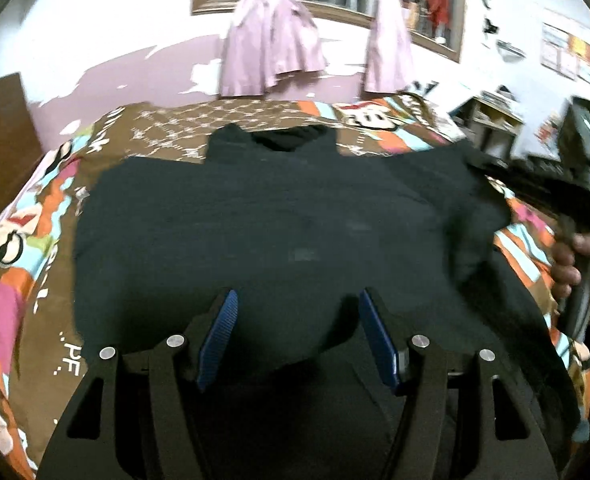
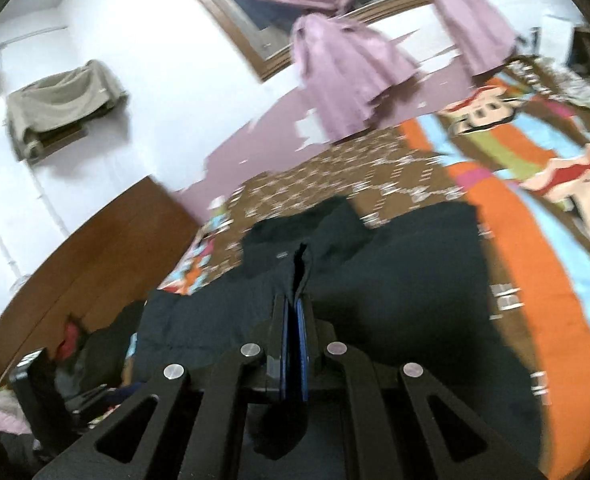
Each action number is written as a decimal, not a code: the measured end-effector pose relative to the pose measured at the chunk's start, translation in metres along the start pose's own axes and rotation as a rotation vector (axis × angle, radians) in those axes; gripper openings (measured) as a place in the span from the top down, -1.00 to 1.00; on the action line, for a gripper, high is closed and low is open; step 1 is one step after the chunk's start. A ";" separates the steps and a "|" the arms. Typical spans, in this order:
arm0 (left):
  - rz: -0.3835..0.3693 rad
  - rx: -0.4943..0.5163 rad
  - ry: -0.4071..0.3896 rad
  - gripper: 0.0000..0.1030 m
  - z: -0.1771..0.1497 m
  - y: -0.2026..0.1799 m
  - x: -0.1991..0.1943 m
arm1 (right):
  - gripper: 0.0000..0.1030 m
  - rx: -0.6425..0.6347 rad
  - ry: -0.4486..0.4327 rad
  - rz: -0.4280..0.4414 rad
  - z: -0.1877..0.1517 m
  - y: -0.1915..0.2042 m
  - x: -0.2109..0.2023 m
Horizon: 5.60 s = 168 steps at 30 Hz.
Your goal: Fold large clothes
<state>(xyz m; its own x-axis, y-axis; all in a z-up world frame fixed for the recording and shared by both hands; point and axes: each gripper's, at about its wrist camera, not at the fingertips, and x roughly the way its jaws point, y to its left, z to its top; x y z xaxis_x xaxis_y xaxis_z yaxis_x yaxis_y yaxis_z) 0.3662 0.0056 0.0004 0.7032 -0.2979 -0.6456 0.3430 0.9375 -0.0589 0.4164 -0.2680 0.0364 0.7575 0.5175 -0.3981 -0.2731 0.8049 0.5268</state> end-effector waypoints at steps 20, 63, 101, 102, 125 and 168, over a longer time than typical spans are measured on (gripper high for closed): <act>0.181 -0.015 0.236 -0.15 -0.026 0.045 0.071 | -0.31 -0.083 0.048 -0.318 -0.014 -0.055 0.010; 0.188 -0.177 0.001 -0.20 0.168 0.132 0.168 | -0.26 -0.439 0.223 -0.288 0.086 0.010 0.204; 0.081 0.162 0.387 0.89 0.073 0.110 0.204 | 0.88 -0.573 0.560 -0.257 0.015 -0.028 0.217; 0.084 0.175 0.391 0.89 0.072 0.112 0.209 | 0.88 -0.568 0.567 -0.258 0.012 -0.031 0.220; -0.168 -0.116 -0.021 0.28 0.129 0.138 0.137 | 0.37 -0.298 0.238 -0.031 0.083 0.008 0.166; 0.024 0.159 0.238 0.75 0.079 0.069 0.204 | 0.82 -0.381 0.562 -0.103 0.005 -0.005 0.242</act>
<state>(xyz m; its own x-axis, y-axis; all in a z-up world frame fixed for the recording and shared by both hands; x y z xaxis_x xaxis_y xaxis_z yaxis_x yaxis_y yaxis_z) 0.5829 -0.0046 -0.0755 0.5527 -0.2077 -0.8071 0.4345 0.8982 0.0664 0.6039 -0.1484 -0.0592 0.3959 0.4220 -0.8156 -0.4834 0.8509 0.2056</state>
